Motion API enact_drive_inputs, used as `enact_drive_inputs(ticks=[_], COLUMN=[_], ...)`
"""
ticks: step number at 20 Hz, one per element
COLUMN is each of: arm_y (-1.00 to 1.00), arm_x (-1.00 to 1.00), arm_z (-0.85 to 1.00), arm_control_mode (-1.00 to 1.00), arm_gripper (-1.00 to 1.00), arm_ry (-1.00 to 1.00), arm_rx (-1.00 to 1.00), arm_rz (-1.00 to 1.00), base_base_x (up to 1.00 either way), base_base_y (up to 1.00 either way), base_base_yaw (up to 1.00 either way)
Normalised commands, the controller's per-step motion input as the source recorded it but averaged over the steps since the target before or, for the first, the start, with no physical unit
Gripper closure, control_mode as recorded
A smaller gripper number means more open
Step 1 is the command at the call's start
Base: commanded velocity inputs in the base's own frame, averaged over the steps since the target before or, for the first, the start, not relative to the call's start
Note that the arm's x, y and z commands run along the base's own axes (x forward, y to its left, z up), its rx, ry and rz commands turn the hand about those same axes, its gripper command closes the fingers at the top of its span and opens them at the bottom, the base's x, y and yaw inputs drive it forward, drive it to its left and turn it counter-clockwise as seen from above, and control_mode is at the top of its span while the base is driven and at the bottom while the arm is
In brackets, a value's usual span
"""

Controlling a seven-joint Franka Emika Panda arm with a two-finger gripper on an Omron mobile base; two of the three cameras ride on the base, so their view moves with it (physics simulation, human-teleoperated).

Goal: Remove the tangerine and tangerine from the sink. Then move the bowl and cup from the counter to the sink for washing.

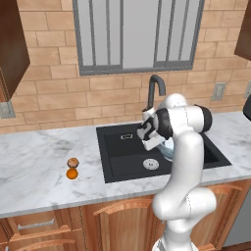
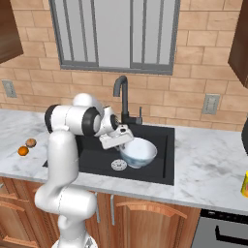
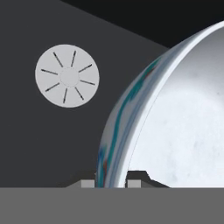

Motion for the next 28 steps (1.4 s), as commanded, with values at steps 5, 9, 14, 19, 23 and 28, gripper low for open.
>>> enact_drive_inputs(ticks=[5,9,14,19,23,28], arm_y=[-0.13,-0.12,-0.09,-0.1,-0.11,-0.11], arm_x=[0.16,0.18,0.19,0.18,0.18,0.16], arm_z=[-0.19,-0.18,-0.19,-0.19,-0.18,-0.18], arm_control_mode=[-1.0,-1.0,-1.0,-1.0,-1.0,-1.0], arm_gripper=[1.0,1.0,1.0,1.0,1.0,1.0], arm_ry=[0.0,0.0,0.0,-0.01,-0.02,-0.02], arm_rx=[0.0,0.0,0.0,-0.02,-0.04,-0.06], arm_rz=[0.0,0.0,0.0,0.0,0.0,0.0], base_base_x=[0.0,0.0,0.0,0.0,0.0,0.0], base_base_y=[0.0,0.0,0.0,0.0,0.0,0.0], base_base_yaw=[0.0,0.0,0.0,0.0,0.0,0.0])
